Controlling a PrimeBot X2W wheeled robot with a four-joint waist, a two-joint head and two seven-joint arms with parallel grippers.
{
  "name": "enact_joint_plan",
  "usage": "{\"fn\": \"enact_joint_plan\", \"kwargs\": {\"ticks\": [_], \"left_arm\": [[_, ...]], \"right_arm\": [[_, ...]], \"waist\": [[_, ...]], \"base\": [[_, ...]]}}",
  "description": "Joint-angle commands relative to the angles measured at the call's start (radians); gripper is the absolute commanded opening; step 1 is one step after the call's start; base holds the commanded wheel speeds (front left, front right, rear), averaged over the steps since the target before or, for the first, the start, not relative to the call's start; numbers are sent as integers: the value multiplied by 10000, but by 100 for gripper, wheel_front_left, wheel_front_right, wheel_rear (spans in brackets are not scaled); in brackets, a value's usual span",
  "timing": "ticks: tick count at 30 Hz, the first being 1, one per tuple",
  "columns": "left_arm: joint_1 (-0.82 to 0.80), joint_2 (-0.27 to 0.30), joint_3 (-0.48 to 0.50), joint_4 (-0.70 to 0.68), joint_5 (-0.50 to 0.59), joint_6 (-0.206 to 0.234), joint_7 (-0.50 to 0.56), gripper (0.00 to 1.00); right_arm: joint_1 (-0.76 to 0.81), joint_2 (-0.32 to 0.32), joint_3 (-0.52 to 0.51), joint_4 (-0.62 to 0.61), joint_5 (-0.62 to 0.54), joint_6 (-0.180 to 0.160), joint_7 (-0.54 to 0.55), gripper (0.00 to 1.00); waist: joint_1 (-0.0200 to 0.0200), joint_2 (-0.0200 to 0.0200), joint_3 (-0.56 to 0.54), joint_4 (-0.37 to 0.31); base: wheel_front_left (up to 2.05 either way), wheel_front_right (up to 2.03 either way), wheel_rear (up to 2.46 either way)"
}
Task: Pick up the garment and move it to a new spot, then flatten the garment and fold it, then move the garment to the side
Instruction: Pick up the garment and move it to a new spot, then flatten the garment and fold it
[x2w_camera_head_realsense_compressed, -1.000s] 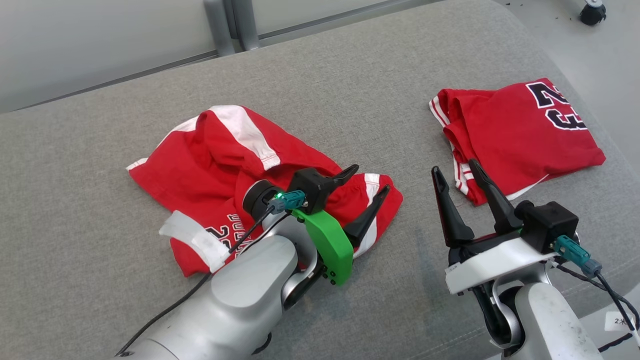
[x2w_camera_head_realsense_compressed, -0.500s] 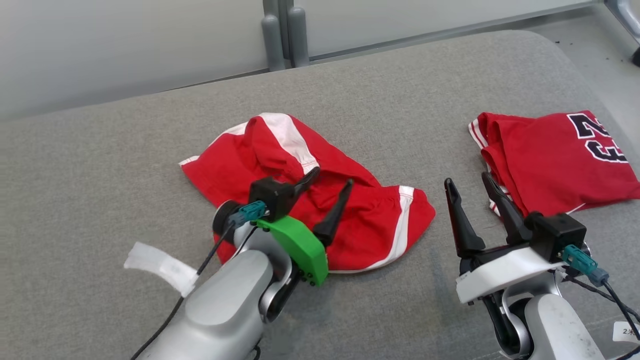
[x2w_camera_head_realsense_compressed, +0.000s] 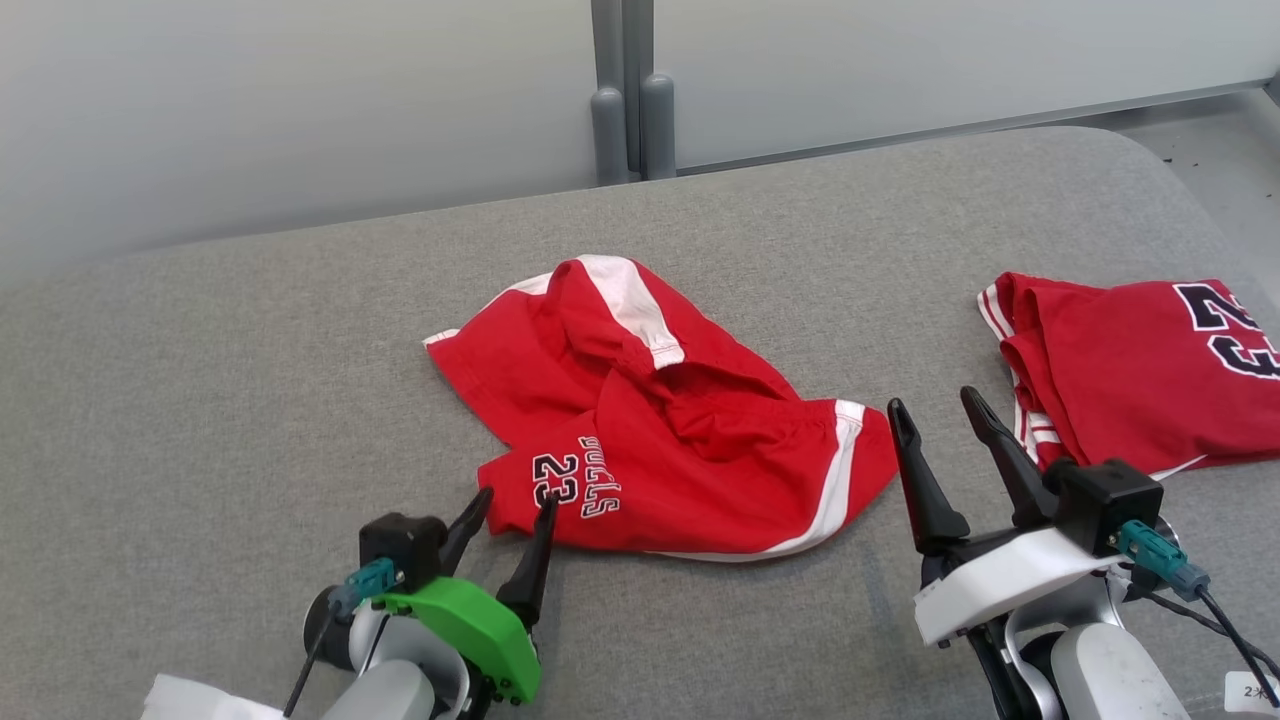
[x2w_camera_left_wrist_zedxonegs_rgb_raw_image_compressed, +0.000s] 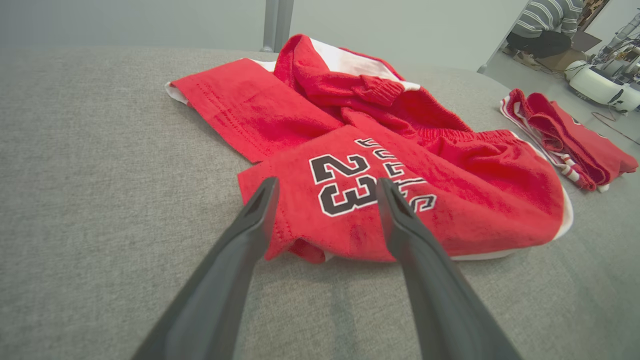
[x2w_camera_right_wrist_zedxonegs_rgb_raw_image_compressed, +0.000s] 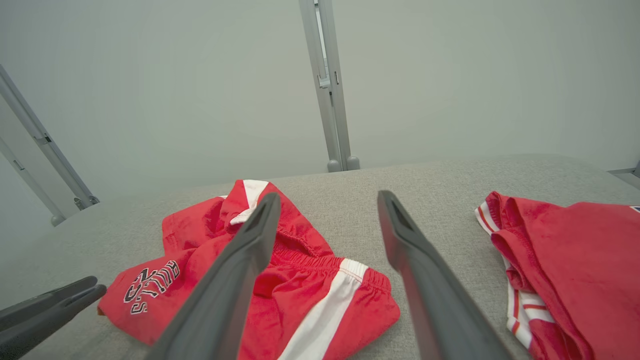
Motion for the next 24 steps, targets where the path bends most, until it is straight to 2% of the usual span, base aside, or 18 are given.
{"fn": "enact_joint_plan", "kwargs": {"ticks": [1,7,15,20,21,23,24], "left_arm": [[261,77,54,42,110,-103,0,100],[631,-3,250,648,24,-294,-1,100],[43,-157,632,1383,311,-445,-1,100],[-225,-287,880,1263,630,-589,-1,100],[-229,-309,969,1171,693,-627,-1,65],[-184,-405,1116,952,814,-667,-1,3],[-118,-451,1205,800,879,-700,-1,0]], "right_arm": [[161,-28,2,-47,-50,1,31,100],[171,-28,59,-166,-143,1,147,100],[-16,-28,155,-307,-270,1,251,100],[-63,-28,116,-319,-320,1,273,100],[-73,-27,114,-317,-309,1,274,100],[-84,-27,103,-296,-296,1,270,100],[-78,-27,87,-281,-294,1,265,100]], "waist": [[0,31,-25,37],[0,31,73,-2],[0,31,374,-246],[0,31,458,-333],[0,31,461,-341],[0,31,448,-338],[0,31,431,-326]], "base": [[0,0,0],[0,0,0],[0,0,0],[0,0,0],[0,0,0],[0,0,0],[0,0,0]]}}
